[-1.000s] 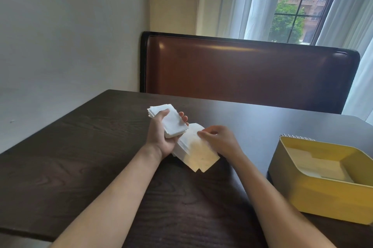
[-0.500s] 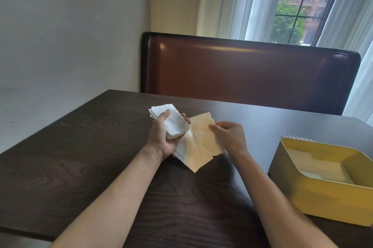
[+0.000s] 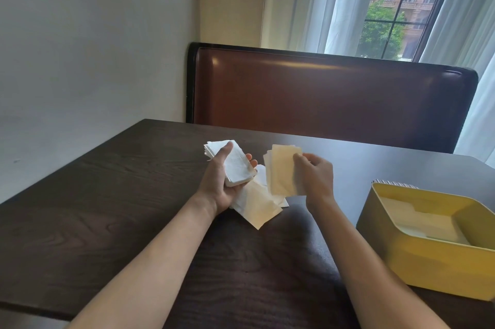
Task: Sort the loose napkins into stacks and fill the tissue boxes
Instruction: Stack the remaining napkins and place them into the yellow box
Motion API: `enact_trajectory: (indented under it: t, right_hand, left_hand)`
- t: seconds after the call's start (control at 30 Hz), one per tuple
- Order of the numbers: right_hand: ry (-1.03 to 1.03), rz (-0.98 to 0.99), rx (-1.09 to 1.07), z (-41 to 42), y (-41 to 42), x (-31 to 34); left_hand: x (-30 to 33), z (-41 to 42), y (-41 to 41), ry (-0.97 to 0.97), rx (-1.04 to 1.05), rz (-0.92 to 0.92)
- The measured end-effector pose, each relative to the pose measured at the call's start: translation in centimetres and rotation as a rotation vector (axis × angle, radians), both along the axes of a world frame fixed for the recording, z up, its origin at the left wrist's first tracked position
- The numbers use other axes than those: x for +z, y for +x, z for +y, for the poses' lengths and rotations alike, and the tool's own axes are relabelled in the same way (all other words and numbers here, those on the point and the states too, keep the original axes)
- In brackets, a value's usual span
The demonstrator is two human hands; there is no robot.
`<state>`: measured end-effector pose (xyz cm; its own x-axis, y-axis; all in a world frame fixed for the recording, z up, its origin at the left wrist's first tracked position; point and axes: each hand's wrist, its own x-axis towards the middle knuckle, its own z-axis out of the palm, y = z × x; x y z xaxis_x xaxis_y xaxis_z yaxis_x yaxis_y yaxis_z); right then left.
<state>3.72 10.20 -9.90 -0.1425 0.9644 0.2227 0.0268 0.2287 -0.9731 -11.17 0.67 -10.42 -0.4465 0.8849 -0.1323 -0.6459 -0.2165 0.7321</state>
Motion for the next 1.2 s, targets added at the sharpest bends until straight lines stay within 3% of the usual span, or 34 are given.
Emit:
enact_trajectory:
  t: [0.3, 0.53, 0.83, 1.07, 1.2]
  right_hand:
    - [-0.113, 0.265, 0.218, -1.2, -0.2, 1.1]
    - [-0.049, 0.037, 0.252, -1.4, -1.2, 0.2]
    - [-0.225, -0.053, 0.383, -1.4, -0.8, 0.1]
    - [-0.137, 0.128, 0.387, -1.7, -0.5, 1.2]
    - [-0.074, 0.028, 0.413, -2.1, -0.9, 1.0]
  left_hand:
    - [-0.3, 0.1, 1.3, 0.039, -0.259, 0.233]
    - [-1.0, 0.7, 1.6, 0.008, -0.174, 0.274]
    - [-0.7, 0.4, 1.8, 0.013, -0.069, 0.3]
    - [-0.6, 0.2, 1.7, 0.032, -0.129, 0.241]
    - [-0.6, 0.1, 2.2, 0.05, -0.233, 0.185]
